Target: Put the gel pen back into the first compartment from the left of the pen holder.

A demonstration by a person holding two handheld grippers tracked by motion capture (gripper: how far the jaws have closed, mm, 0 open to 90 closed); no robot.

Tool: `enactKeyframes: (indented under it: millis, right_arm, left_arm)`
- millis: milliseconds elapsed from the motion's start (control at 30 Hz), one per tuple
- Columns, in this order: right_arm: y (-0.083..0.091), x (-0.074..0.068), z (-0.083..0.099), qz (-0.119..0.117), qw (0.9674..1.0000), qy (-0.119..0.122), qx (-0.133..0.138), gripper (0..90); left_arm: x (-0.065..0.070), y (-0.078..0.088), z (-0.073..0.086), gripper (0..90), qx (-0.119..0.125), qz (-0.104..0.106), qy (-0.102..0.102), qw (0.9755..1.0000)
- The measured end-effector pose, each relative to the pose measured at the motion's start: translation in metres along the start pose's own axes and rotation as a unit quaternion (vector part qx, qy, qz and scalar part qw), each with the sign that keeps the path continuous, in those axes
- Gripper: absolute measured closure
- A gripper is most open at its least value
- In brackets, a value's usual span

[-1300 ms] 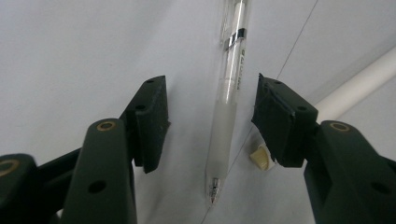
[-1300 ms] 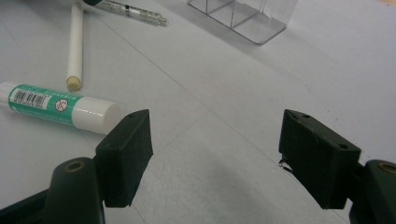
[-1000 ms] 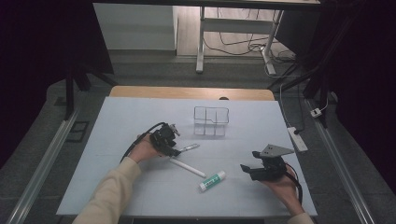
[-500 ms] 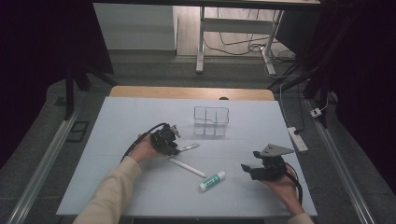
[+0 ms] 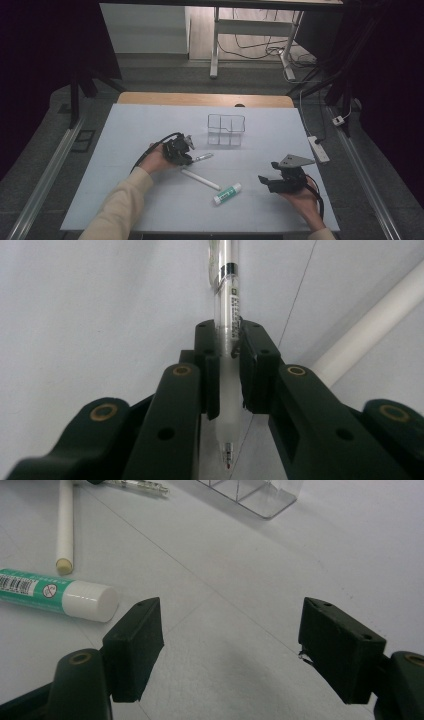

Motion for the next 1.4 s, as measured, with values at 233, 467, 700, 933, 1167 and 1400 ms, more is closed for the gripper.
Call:
enactKeyframes:
  millis: [233,467,700,933,1167,1400]
  right_arm:
    - [0.001,0.001,-0.001,0.001,1.0,-0.002,0.004,25.5]
    - [0.002,0.002,-0.002,0.001,1.0,-0.001,0.008,25.7]
    - [0.003,0.002,-0.002,0.004,0.9999,-0.001,0.013,26.0]
    - [0.003,0.002,-0.002,0.006,0.9999,-0.001,0.016,26.0]
    - [0.004,0.003,-0.002,0.011,0.9997,0.001,0.02,26.0]
    - [0.004,0.003,-0.003,0.006,0.9997,0.0,0.023,26.0]
  left_arm:
    - [0.001,0.0,-0.001,79.2,-0.002,-0.007,-0.007,1.0]
    - [-0.001,0.011,-0.002,79.3,0.019,-0.012,0.005,0.9997]
    - [0.001,0.039,-0.001,79.2,0.055,-0.017,0.009,0.9983]
    - [0.006,0.058,0.002,79.2,0.08,-0.019,0.014,0.9965]
    - [0.009,0.065,0.0,79.2,0.098,-0.011,0.016,0.995]
    - [0.019,0.067,-0.008,79.2,0.11,0.0,0.005,0.9939]
Point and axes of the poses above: each handheld gripper's, and its own axes: y roughly backward along the jaws, z roughly out of its underside, x roughly to its right, the point moved 4 cm from there along -y, roughly forward along the jaws, and after that the axes turned 13 degrees about x, right-handed, at the moved point
